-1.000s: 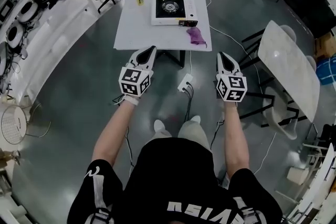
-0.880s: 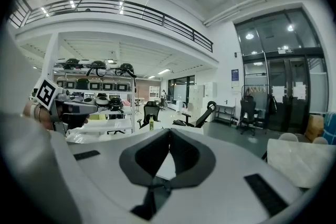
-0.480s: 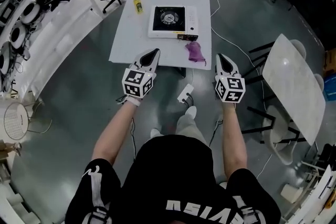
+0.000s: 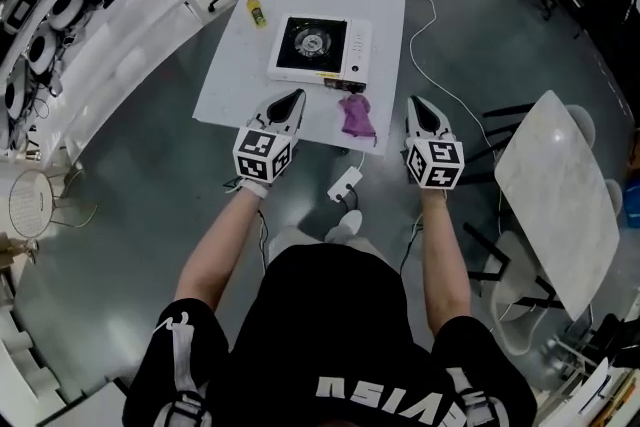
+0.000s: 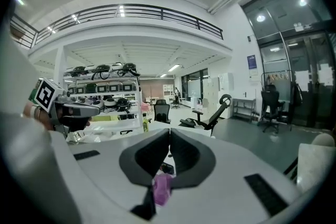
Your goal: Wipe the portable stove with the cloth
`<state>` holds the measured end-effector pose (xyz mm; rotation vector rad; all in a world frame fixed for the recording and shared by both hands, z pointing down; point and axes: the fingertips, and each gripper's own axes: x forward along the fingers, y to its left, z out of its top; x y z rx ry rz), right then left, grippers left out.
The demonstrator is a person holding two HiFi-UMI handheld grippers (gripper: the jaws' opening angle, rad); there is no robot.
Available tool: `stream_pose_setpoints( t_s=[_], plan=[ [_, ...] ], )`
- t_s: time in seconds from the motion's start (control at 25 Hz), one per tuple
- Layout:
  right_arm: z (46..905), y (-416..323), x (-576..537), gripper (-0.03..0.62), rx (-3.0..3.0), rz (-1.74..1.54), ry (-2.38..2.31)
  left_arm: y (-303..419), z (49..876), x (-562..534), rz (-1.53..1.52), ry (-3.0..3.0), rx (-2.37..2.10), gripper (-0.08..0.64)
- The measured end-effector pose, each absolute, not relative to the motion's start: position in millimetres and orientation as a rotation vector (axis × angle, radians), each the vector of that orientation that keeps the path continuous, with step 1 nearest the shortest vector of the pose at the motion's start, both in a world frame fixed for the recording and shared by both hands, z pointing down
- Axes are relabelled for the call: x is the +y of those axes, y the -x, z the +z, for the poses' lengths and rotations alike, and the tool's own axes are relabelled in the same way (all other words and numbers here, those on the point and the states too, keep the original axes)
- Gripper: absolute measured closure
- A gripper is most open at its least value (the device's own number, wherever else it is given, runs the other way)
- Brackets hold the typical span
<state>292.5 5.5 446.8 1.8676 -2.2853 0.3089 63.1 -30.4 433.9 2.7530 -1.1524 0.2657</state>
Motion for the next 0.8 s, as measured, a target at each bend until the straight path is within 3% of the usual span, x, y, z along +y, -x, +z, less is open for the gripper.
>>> stream_pose_setpoints(
  t_s=[0.8],
  plan=[
    [500.5, -301.6, -36.8, 0.58, -2.338, 0.408, -1.747, -99.7, 484.3, -58.3, 0.314, -2.684, -1.155, 0.551]
  ],
)
